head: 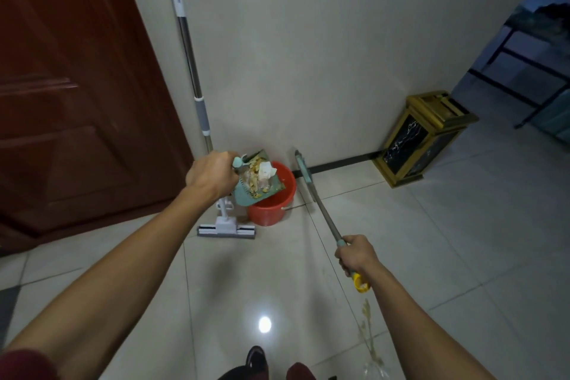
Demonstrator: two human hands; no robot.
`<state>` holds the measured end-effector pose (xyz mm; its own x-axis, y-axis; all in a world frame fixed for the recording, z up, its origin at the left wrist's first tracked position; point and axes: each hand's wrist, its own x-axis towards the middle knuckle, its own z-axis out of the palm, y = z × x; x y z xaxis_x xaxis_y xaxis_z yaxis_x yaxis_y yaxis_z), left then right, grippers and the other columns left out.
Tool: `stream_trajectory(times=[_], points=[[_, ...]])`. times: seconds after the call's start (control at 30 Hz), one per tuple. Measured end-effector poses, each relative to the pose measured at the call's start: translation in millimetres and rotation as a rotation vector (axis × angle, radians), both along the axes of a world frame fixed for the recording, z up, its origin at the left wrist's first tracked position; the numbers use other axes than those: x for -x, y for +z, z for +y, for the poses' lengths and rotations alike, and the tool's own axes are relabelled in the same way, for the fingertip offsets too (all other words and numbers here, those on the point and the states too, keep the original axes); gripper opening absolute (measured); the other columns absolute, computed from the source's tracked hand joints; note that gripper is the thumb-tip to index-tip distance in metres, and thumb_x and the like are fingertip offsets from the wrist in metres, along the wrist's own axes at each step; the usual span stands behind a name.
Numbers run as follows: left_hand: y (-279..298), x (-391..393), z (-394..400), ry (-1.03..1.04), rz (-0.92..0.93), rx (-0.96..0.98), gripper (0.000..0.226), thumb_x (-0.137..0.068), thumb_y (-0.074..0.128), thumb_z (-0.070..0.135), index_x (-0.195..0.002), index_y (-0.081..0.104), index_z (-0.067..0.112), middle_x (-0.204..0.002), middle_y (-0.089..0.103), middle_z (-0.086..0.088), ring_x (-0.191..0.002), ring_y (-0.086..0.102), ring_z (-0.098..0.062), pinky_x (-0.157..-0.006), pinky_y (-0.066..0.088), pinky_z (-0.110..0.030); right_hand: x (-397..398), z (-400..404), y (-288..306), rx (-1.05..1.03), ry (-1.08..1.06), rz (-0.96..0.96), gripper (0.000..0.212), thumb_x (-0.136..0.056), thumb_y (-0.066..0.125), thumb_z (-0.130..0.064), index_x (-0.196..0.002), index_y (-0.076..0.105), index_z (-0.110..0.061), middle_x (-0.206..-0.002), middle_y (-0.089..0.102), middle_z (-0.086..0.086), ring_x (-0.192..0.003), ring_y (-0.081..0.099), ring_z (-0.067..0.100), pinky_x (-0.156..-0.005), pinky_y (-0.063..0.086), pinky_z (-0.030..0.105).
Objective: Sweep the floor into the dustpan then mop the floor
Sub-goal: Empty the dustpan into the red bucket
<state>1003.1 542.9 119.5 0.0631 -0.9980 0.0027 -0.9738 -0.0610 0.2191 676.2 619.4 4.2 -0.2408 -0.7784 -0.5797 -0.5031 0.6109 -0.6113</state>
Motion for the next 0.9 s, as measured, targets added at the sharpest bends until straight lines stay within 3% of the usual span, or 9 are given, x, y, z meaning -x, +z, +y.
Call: stream_trajectory(times=[0.33, 0.63, 0.9], points=[[-13.6, 43.4, -38.1, -0.276, -0.31, -0.092, 0.021, -0.09, 0.061, 0.025, -0.11, 0.064, 0.02, -0.106, 0.069, -0.012, -0.095, 0.067, -0.036, -0.07, 0.049, -0.037, 12.7, 1.5, -7.1, -0.042, -0.066, -0.032, 0.04, -0.083, 0.06, 0.003, -0.122, 0.063, -0.005, -0.066, 0.063, 0.017, -0.043, 0.053, 0.025, -0.045, 0.047, 0.029], [-36.4, 80.7, -19.6, -0.53, -0.5, -0.18, 0.024, -0.097, 0.057, 0.023, -0.12, 0.063, 0.018, -0.111, 0.07, -0.01, -0.102, 0.068, -0.031, -0.079, 0.055, -0.04, 31.0, 17.0, -8.8, -0.06, -0.108, -0.057, 0.042, -0.083, 0.059, 0.003, -0.125, 0.061, -0.003, -0.071, 0.064, 0.018, -0.043, 0.052, 0.023, -0.044, 0.046, 0.028], [-20.0, 107.0, -15.6, -0.67, -0.606, -0.154, 0.022, -0.098, 0.055, 0.022, -0.115, 0.069, 0.023, -0.108, 0.073, -0.004, -0.098, 0.071, -0.028, -0.071, 0.051, -0.034, 46.4, 28.0, -6.3, -0.062, -0.109, -0.078, 0.045, -0.082, 0.06, 0.003, -0.127, 0.061, -0.004, -0.072, 0.064, 0.017, -0.044, 0.053, 0.023, -0.045, 0.047, 0.028]])
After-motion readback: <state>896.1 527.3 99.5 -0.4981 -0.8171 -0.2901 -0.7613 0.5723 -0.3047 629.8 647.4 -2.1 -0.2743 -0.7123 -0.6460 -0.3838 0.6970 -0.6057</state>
